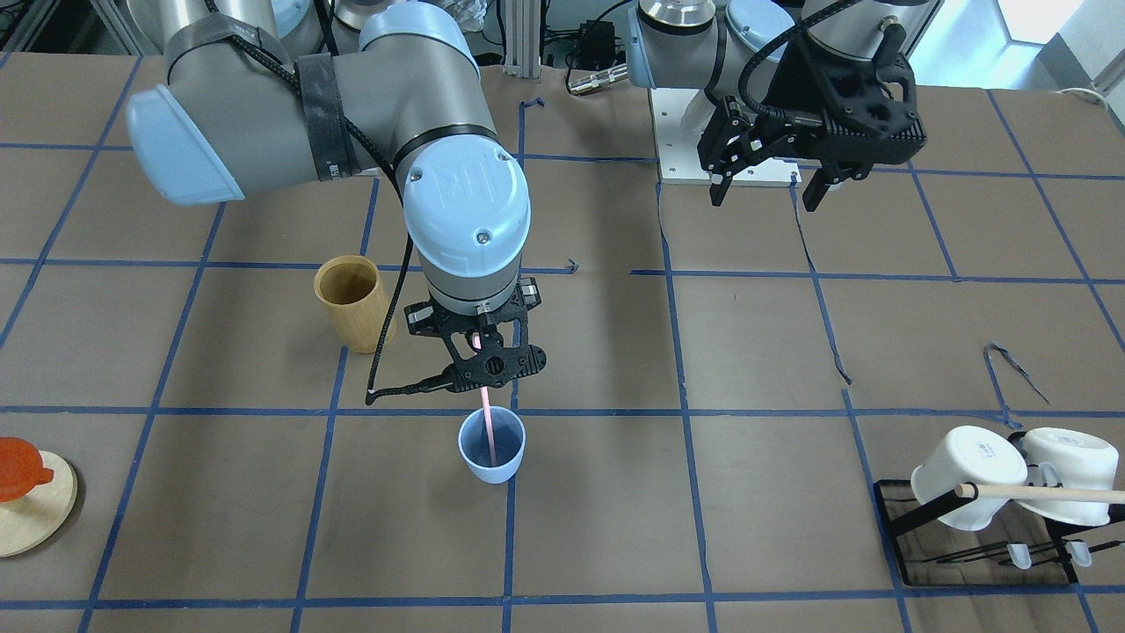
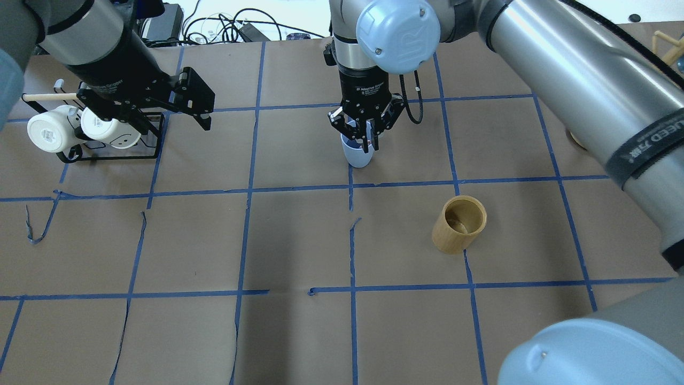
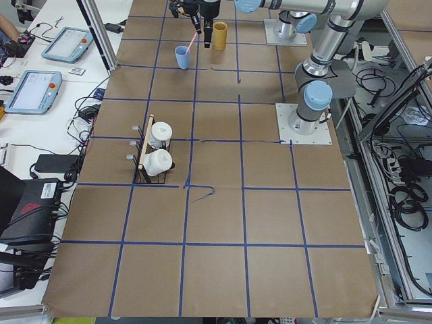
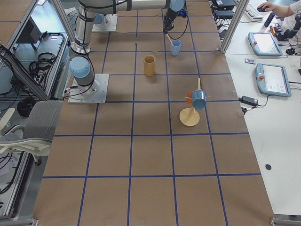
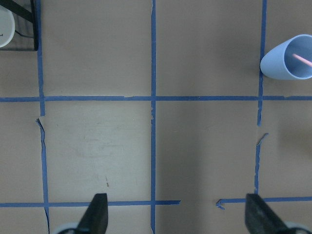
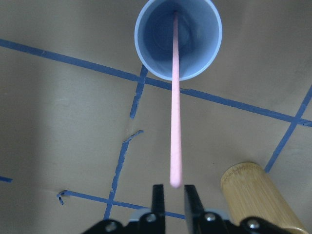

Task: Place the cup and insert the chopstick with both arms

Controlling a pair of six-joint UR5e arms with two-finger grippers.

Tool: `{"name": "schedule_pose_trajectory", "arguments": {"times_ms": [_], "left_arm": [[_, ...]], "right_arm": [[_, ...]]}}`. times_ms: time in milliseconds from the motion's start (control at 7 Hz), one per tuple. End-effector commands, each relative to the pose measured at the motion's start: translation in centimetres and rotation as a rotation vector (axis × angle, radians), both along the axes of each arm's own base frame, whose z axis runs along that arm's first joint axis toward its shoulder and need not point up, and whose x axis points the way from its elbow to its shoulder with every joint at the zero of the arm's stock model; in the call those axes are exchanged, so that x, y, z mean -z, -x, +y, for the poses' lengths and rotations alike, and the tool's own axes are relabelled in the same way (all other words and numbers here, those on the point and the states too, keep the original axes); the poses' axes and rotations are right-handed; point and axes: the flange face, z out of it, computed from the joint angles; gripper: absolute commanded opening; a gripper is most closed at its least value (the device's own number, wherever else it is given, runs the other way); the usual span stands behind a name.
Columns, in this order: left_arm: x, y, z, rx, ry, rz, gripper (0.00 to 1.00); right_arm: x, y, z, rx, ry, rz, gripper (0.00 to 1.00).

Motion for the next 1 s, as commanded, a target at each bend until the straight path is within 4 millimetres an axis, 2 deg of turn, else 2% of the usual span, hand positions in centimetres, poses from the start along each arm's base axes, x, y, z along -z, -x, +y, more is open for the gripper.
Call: {"name": "schedule_pose_trajectory", "arguments": {"times_ms": [0, 143, 286, 429, 571, 714, 857], "left_arm": [[0.0, 0.0, 0.0, 0.000, -0.001, 0.000, 1.00], [0.0, 0.0, 0.0, 0.000, 0.001, 0.000, 1.00], [0.0, 0.0, 0.0, 0.000, 0.001, 0.000, 1.00], [0.0, 0.0, 0.0, 0.000, 0.001, 0.000, 1.00], [0.0, 0.0, 0.0, 0.000, 0.001, 0.000, 1.00], [0.0, 0.0, 0.0, 0.000, -0.001, 0.000, 1.00], [0.0, 0.0, 0.0, 0.000, -0.001, 0.000, 1.00]], "right_arm": [[-0.3, -0.1, -0.3, 0.000, 0.022, -0.008, 0.44], [-1.3, -0.2, -0.6, -0.009, 0.060, -0.023, 0.60], [-3.5, 1.3, -1.4, -0.025, 0.105, -0.046, 1.00], [-6.6, 5.0, -2.2, -0.058, 0.161, -0.070, 1.00], [-10.4, 11.0, -2.6, -0.026, 0.218, -0.078, 1.00], [-13.9, 16.0, -1.1, -0.011, 0.273, -0.083, 1.00], [-15.2, 19.2, 1.2, 0.012, 0.293, -0.068, 1.00]]}}
